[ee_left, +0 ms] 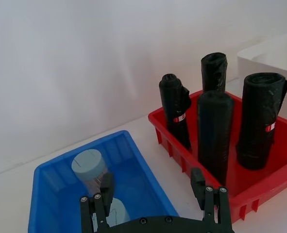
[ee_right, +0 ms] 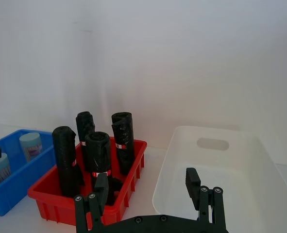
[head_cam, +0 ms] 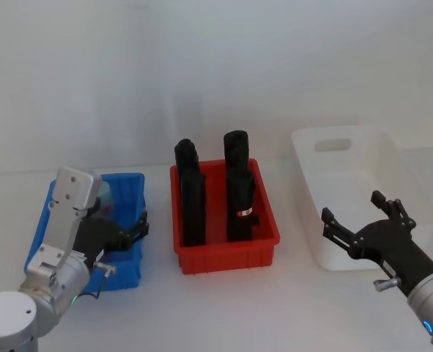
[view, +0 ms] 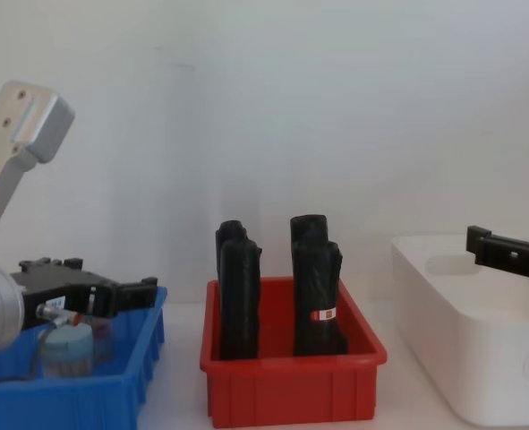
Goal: Pick the cotton swabs from the blue box and place them into the white box.
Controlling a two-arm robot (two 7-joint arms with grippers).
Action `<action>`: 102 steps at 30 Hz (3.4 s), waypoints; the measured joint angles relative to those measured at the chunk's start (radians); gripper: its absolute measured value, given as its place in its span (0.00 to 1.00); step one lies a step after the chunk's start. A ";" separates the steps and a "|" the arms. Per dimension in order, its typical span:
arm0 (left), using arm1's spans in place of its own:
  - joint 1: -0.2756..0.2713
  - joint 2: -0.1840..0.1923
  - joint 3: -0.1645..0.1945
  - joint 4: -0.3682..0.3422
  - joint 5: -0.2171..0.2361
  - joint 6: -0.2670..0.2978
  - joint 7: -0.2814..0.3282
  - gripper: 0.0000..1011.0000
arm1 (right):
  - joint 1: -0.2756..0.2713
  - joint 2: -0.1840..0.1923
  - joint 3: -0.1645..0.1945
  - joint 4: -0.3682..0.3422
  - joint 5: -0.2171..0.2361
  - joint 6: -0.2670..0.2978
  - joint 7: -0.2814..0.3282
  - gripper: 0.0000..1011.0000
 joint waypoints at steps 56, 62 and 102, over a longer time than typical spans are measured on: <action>-0.146 -0.038 -0.059 0.353 0.001 -0.010 -0.144 0.90 | 0.000 0.000 0.000 0.000 0.000 0.000 0.000 0.99; -0.156 -0.041 -0.061 0.370 0.003 -0.018 -0.152 0.73 | 0.000 0.000 0.000 0.000 0.000 0.000 0.000 0.99; -0.094 0.033 -0.087 -0.008 0.065 0.099 -0.296 0.67 | 0.000 0.000 0.000 0.000 0.000 0.000 0.000 0.99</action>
